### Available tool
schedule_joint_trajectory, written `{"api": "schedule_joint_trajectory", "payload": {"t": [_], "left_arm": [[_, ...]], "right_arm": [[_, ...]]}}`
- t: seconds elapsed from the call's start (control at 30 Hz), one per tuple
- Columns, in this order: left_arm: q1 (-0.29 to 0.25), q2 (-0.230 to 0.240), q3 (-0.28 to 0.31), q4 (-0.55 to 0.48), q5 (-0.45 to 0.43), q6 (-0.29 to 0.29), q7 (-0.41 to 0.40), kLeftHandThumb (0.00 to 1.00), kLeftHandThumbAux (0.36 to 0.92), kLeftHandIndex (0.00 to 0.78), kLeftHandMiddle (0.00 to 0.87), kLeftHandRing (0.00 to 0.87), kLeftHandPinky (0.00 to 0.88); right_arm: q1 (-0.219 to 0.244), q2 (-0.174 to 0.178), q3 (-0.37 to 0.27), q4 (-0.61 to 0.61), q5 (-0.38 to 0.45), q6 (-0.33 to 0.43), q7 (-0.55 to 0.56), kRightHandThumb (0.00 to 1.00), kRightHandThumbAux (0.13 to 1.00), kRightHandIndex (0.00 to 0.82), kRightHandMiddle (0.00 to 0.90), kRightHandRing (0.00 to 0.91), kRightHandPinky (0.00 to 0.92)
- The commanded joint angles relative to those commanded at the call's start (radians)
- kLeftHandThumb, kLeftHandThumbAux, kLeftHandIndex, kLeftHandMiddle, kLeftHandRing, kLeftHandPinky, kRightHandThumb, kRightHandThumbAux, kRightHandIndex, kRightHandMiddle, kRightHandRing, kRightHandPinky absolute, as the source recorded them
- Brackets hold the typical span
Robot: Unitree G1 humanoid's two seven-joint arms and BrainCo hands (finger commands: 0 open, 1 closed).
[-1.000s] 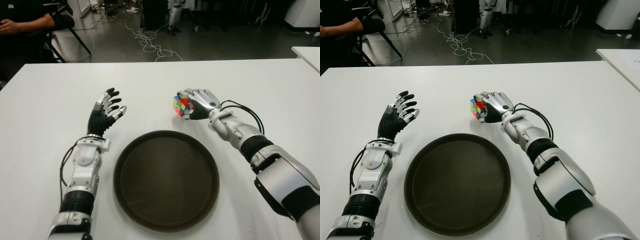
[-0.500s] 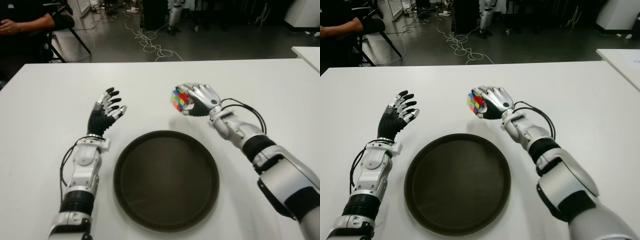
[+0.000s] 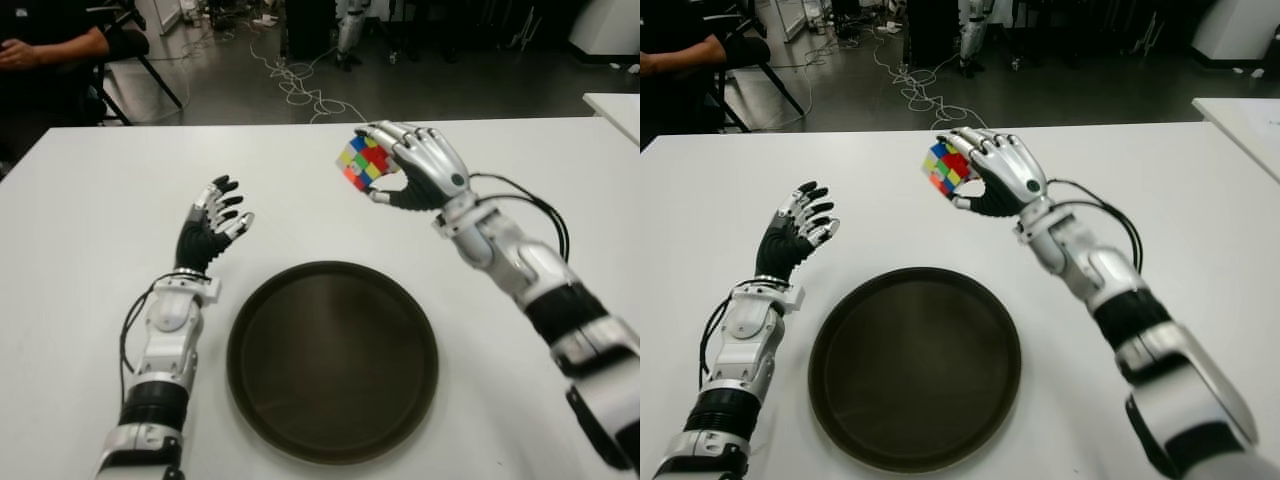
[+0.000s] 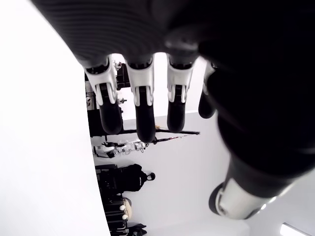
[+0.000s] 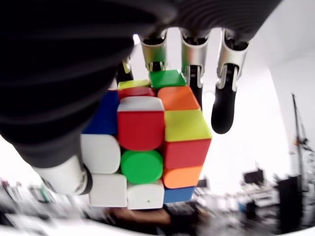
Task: Pick up the Rubik's Cube and put it in the plate
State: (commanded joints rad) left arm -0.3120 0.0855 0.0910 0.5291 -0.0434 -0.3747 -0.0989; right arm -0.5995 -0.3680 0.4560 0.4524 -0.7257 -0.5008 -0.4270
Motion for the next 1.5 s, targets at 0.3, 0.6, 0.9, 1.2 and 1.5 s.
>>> {"api": "schedule_joint_trajectory", "payload": {"t": [0.3,0.6,0.9,1.2,1.5], "left_arm": [[-0.005,0.004,-0.002,0.01,0.01,-0.007,0.0,0.148,0.759,0.124,0.177,0.176,0.164],[-0.004,0.0,-0.001,0.004,0.012,-0.01,0.003,0.144,0.759,0.127,0.177,0.179,0.174],[0.0,-0.003,-0.001,-0.003,0.017,-0.004,0.012,0.149,0.766,0.118,0.173,0.167,0.151],[0.001,-0.002,-0.001,0.001,0.012,-0.01,0.003,0.147,0.768,0.121,0.174,0.172,0.15],[-0.004,-0.002,0.004,0.02,0.003,-0.03,-0.006,0.138,0.774,0.116,0.166,0.161,0.145]], "right_arm": [[0.085,0.007,0.002,-0.157,0.122,-0.133,0.174,0.831,0.693,0.376,0.55,0.635,0.666],[0.12,0.028,0.014,-0.181,0.199,-0.169,0.362,0.83,0.693,0.377,0.547,0.64,0.664],[0.106,0.051,0.04,-0.119,0.257,-0.192,0.532,0.826,0.698,0.369,0.507,0.556,0.556],[0.129,0.069,0.058,-0.135,0.282,-0.194,0.652,0.825,0.698,0.372,0.495,0.519,0.507],[0.125,0.075,0.052,-0.118,0.247,-0.209,0.672,0.825,0.698,0.375,0.49,0.498,0.475]]}}
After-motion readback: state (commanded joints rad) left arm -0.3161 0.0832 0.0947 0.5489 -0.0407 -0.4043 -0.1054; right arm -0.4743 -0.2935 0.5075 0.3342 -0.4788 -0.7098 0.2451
